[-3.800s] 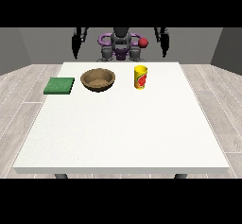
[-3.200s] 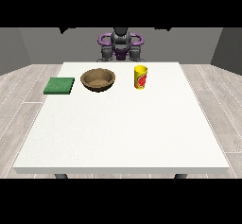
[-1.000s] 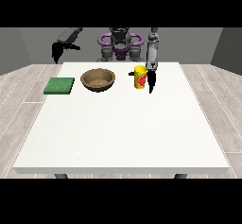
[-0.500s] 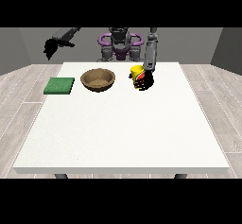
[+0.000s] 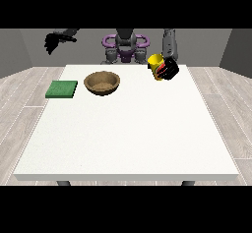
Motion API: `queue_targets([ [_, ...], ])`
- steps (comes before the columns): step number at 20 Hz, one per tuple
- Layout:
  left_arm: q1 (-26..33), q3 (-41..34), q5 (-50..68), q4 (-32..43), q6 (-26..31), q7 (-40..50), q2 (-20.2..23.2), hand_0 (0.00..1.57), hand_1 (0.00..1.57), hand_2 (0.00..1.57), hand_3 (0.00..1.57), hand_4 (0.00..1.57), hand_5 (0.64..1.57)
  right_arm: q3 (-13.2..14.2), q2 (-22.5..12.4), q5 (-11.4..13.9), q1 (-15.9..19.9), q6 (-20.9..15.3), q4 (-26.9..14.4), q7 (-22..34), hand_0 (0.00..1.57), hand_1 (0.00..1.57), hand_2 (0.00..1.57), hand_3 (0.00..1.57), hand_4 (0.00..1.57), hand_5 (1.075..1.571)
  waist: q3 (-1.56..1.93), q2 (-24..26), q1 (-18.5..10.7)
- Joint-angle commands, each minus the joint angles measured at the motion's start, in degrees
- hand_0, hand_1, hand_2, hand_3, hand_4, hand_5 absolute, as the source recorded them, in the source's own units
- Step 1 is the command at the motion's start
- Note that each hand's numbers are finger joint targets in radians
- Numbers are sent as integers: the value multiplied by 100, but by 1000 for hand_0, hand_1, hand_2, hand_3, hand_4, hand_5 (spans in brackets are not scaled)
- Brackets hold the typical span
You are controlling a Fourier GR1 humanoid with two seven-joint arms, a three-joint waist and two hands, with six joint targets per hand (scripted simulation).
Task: Pick the cup and pour the ball into the bowl, then pick the bowl and place it on the pad
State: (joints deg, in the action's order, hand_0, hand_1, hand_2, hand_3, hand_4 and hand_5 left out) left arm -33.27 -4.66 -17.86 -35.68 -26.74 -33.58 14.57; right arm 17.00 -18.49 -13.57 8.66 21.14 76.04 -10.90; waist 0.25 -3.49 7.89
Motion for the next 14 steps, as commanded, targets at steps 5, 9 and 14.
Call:
queue_targets([
  [5, -1120, 854, -1333, 65, -244, 2133, 369, 1486, 1486, 1571, 1571, 1571, 1274, 60, 4, 115, 189, 9, -719, -267, 0, 0, 0, 0, 0, 1569, -15, 177, -116],
  [9, -1048, 969, -1664, 11, -279, 2478, 312, 1491, 1491, 1571, 1571, 1571, 1273, 204, -123, -10, 20, 241, -813, -445, 0, 0, 0, 0, 0, 1569, -21, 245, -43],
  [14, -1222, 1372, -2428, 25, -418, 3214, 237, 1490, 1490, 1571, 1571, 1512, 1267, 235, -355, -96, 171, 479, -1062, -209, 0, 0, 0, 0, 0, 1569, -22, 430, -35],
])
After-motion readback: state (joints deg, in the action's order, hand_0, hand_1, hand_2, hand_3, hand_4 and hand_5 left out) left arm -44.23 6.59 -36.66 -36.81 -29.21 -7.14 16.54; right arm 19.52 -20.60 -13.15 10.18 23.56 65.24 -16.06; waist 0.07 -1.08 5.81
